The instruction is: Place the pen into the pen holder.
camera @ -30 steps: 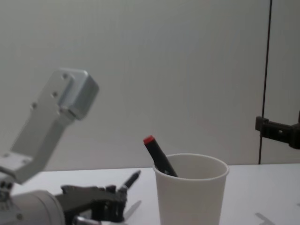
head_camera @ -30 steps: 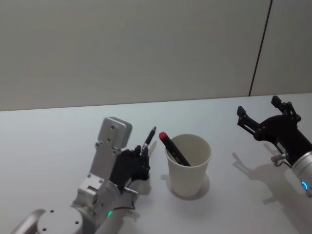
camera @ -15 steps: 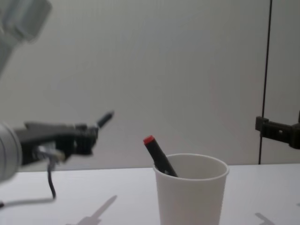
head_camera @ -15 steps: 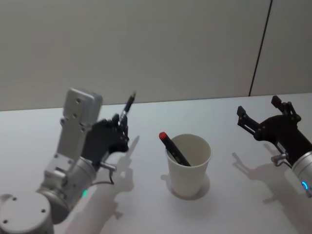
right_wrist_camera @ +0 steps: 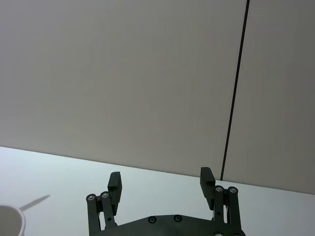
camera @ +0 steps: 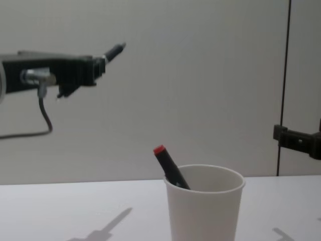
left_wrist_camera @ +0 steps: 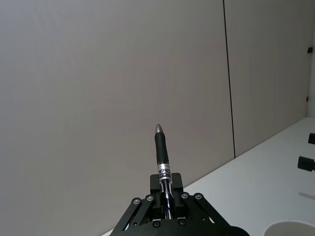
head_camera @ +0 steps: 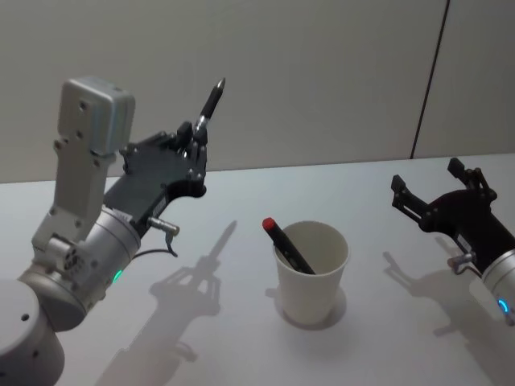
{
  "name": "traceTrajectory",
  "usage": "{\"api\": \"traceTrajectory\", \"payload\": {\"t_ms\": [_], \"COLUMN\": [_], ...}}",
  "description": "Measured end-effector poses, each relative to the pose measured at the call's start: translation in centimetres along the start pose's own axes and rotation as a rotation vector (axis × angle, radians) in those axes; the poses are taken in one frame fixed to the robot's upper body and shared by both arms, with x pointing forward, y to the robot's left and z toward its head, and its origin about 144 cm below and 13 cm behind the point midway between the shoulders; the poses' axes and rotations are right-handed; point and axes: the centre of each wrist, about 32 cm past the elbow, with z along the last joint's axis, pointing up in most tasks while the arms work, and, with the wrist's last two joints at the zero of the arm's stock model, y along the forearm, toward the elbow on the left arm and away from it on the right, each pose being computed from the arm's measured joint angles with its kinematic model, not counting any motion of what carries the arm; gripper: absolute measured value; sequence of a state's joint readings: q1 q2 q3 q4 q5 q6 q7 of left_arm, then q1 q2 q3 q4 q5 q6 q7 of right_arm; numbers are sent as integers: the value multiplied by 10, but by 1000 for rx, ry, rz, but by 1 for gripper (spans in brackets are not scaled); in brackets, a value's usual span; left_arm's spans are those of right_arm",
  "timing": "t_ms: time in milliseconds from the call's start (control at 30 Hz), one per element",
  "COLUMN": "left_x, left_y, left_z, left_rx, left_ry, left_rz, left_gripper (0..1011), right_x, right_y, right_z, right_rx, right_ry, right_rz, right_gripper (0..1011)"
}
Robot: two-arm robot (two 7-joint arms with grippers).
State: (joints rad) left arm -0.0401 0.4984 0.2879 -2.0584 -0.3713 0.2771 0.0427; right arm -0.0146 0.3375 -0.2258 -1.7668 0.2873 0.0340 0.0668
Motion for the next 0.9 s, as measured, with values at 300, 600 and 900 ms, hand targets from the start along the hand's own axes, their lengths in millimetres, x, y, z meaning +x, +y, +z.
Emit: {"api": "traceTrajectory", "payload": {"t_ms": [300,600,900], "left_x": [1,-13,-27], "left_y": [1,3,6], "left_z": [8,-10,-25], "left_rx": [-31,8,27], "left_ry": [-6,-1,3], "left_rz": [-18,-30,-22], "left_gripper": [136,136,136], "right_x": [0,-4,-10], "right_y": [0,4,10], "right_z": [0,8,24], "right_rx": [0,29,76], "right_ry": [0,41,137], "right_rz": [0,29,93], "right_gripper": [1002,1001,1002]}}
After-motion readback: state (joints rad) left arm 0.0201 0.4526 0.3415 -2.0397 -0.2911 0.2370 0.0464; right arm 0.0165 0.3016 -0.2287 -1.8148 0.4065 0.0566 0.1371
